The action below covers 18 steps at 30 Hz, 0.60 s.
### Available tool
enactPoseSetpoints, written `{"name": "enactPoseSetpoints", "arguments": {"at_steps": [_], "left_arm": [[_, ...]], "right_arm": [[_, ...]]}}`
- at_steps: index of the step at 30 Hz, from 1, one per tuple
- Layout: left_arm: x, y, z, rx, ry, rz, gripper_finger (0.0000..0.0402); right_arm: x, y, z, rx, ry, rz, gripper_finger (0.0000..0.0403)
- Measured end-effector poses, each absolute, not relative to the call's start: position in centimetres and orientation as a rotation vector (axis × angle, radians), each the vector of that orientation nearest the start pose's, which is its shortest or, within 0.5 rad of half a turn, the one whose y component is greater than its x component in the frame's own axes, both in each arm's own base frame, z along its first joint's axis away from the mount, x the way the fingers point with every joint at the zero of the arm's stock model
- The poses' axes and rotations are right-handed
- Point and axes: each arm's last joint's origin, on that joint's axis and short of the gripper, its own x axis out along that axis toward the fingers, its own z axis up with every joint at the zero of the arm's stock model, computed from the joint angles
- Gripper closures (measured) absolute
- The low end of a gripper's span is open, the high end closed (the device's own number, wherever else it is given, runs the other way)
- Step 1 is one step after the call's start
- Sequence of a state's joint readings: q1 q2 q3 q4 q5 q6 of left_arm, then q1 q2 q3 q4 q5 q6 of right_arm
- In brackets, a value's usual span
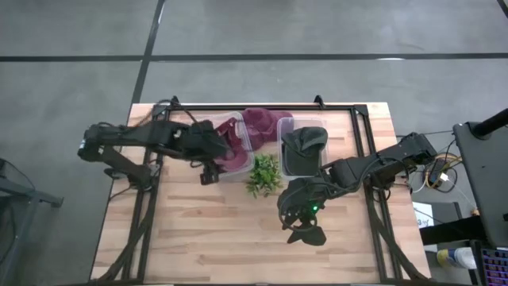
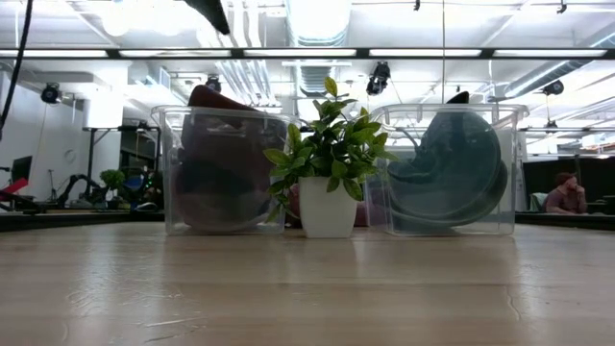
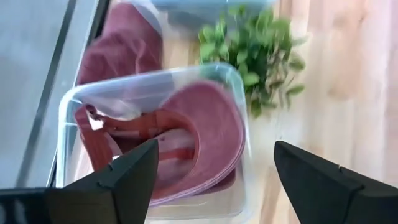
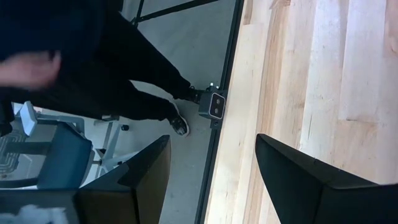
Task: Pick & Place hat
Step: Put the red cap into the left transparent bin
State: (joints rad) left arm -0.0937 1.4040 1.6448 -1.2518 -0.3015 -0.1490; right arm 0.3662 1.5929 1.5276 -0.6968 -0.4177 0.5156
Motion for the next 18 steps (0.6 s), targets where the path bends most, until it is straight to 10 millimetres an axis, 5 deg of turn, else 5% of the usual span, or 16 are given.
{"name": "enactPoseSetpoints", "arguments": {"at_steps": [8,18], "left_arm": [[22.1,-1.2,43.0,-0.119,0.822,0.319,0.0092],[21.4,-1.2,43.8,-0.278,0.741,0.358,0.0092]], "right_arm": [[31.5,13.4,34.6,0.484,0.956,0.527,0.0174],[32.3,12.9,35.1,0.360,0.830,0.573,0.0174]]}}
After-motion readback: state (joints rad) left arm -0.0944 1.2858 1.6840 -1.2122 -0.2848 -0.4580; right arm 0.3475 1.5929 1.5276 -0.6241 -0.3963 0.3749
